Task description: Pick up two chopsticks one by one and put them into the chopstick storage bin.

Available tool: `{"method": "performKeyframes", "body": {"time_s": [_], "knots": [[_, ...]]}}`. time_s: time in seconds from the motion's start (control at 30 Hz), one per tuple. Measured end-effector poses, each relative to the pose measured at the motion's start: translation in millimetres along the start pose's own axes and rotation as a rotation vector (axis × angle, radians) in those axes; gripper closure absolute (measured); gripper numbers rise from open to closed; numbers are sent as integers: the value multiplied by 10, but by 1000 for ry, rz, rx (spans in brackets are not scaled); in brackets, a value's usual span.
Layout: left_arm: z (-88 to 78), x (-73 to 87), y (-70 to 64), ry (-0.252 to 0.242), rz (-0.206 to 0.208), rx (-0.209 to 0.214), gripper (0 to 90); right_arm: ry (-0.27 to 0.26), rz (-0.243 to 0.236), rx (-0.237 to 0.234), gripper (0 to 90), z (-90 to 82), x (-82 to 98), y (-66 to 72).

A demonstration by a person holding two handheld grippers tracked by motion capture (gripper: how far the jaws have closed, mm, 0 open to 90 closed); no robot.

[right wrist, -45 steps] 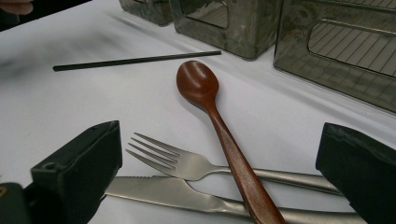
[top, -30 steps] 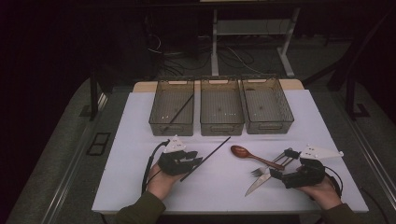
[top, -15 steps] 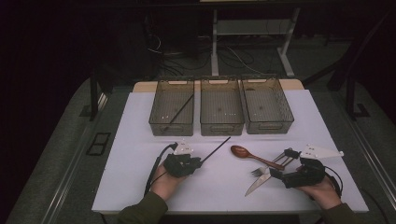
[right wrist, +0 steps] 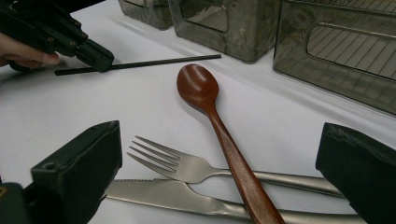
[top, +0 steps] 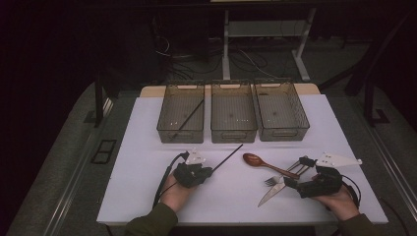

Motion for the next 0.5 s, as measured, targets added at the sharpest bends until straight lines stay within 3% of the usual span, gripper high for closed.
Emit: {"method": "performKeyframes", "body": {"time_s": [0.17,0.5], "knots": [[2,-7,6,-4,-24,10,850,1,-5,-3,0,4,-2,12],[-48,-50,18,-23,-34,30,850,-7,-6,-4,0,3,-7,17]]}}
Point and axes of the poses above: each handheld gripper's, and its own axes: z roughly forward along the jaws, x roughly out of its underside, y roughly to its left, the point moved 9 cm from there along z, roughly forward along the jaws, and after that the axes turned 7 degrees about -z, right-handed, at the moved point
